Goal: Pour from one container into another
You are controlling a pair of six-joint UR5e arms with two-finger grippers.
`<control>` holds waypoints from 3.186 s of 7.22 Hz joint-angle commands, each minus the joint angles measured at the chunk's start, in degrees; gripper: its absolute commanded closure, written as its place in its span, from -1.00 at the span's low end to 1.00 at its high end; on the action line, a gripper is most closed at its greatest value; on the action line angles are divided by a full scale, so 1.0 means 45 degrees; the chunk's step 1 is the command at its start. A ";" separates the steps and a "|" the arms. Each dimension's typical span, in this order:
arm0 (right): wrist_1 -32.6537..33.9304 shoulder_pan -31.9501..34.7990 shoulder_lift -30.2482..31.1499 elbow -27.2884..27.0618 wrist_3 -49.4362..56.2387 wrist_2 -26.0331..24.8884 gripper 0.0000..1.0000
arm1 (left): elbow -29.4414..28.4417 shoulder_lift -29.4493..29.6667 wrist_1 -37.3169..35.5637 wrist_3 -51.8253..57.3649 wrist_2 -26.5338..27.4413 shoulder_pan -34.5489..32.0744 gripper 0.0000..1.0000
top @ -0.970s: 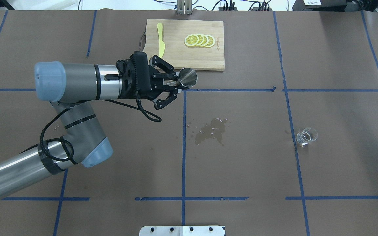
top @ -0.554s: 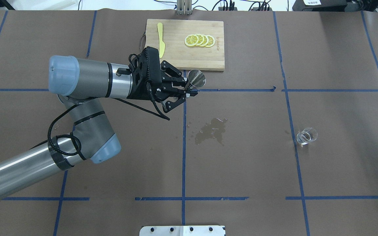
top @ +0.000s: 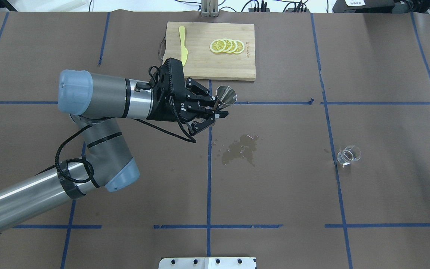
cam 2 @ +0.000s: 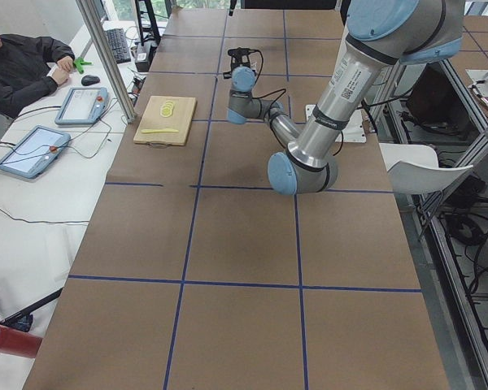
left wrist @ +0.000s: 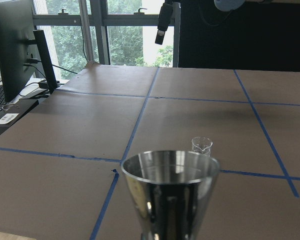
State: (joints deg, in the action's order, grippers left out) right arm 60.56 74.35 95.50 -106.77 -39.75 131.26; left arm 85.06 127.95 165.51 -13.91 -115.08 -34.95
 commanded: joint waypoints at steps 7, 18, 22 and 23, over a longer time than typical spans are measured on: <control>-0.1192 -1.1865 0.1921 -0.3075 -1.0072 -1.5844 -1.00 | 0.0082 -0.0132 0.0016 0.0005 0.0085 0.0014 1.00; -0.1232 -1.4550 0.0399 0.1264 -1.1595 -2.2273 -1.00 | 0.0102 -0.0151 0.0250 0.0005 0.0475 0.0014 1.00; -0.1212 -1.4764 0.0379 0.1813 -1.1693 -2.2488 -0.82 | 0.0102 -0.0190 0.0347 0.0005 0.0475 0.0014 1.00; -0.1212 -1.4823 0.0379 0.1813 -1.1693 -2.2488 -0.81 | 0.0102 -0.0268 0.0445 -0.0014 0.0475 0.0014 1.00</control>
State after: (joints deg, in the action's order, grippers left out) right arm 55.11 8.00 97.21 -98.68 -92.34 30.11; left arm 85.52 127.05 167.08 -13.91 -112.94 -34.89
